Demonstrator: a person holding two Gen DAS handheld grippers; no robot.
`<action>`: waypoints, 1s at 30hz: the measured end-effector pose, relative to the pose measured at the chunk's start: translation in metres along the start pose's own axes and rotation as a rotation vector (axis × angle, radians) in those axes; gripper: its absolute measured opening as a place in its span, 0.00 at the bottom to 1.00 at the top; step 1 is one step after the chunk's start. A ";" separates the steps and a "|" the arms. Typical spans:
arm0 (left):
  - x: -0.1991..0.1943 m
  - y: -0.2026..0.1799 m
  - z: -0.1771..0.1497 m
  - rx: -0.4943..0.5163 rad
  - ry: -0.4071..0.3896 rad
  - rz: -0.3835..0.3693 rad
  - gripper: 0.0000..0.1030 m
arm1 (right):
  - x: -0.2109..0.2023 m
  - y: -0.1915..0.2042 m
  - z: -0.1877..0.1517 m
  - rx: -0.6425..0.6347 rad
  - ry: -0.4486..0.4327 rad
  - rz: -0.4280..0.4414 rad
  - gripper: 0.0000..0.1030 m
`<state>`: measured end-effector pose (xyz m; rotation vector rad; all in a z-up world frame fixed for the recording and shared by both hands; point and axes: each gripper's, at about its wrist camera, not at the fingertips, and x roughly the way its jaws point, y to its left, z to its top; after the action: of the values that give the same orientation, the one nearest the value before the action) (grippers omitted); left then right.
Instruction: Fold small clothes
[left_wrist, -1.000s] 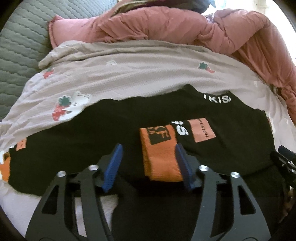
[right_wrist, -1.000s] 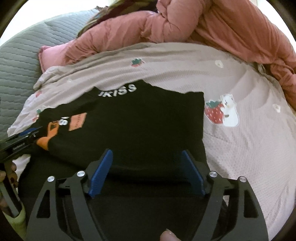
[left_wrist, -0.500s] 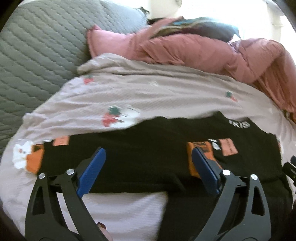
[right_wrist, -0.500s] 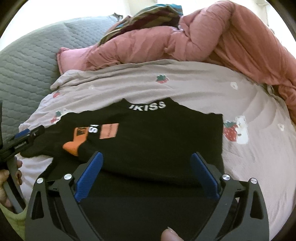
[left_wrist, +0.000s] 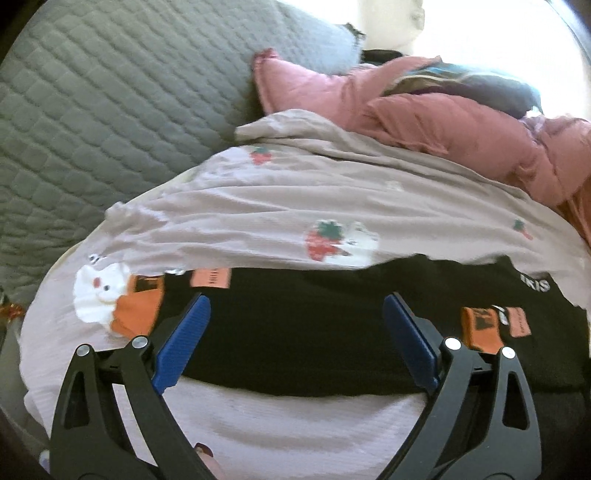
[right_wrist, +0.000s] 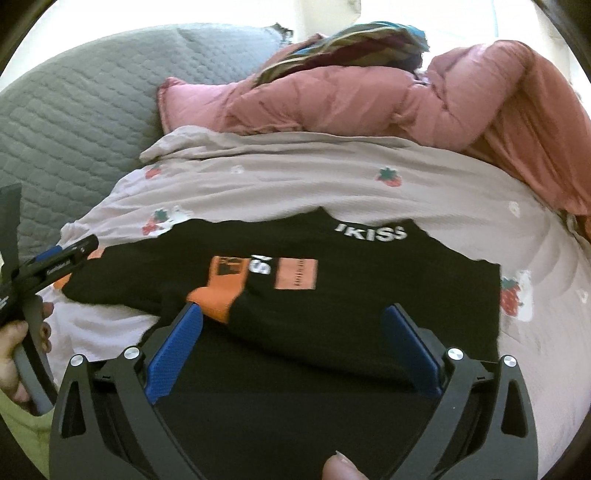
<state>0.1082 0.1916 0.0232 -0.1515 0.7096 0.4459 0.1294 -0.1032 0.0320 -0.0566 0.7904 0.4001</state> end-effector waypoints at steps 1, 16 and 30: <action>0.002 0.006 0.001 -0.014 0.005 0.012 0.85 | 0.001 0.005 0.001 -0.008 0.000 0.006 0.95; 0.020 0.073 -0.002 -0.186 0.068 0.117 0.85 | 0.023 0.070 0.025 -0.120 -0.009 0.090 0.95; 0.055 0.121 -0.024 -0.373 0.215 0.143 0.85 | 0.042 0.092 0.029 -0.147 -0.003 0.124 0.95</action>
<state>0.0774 0.3124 -0.0291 -0.5080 0.8464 0.7048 0.1417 0.0011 0.0321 -0.1445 0.7630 0.5749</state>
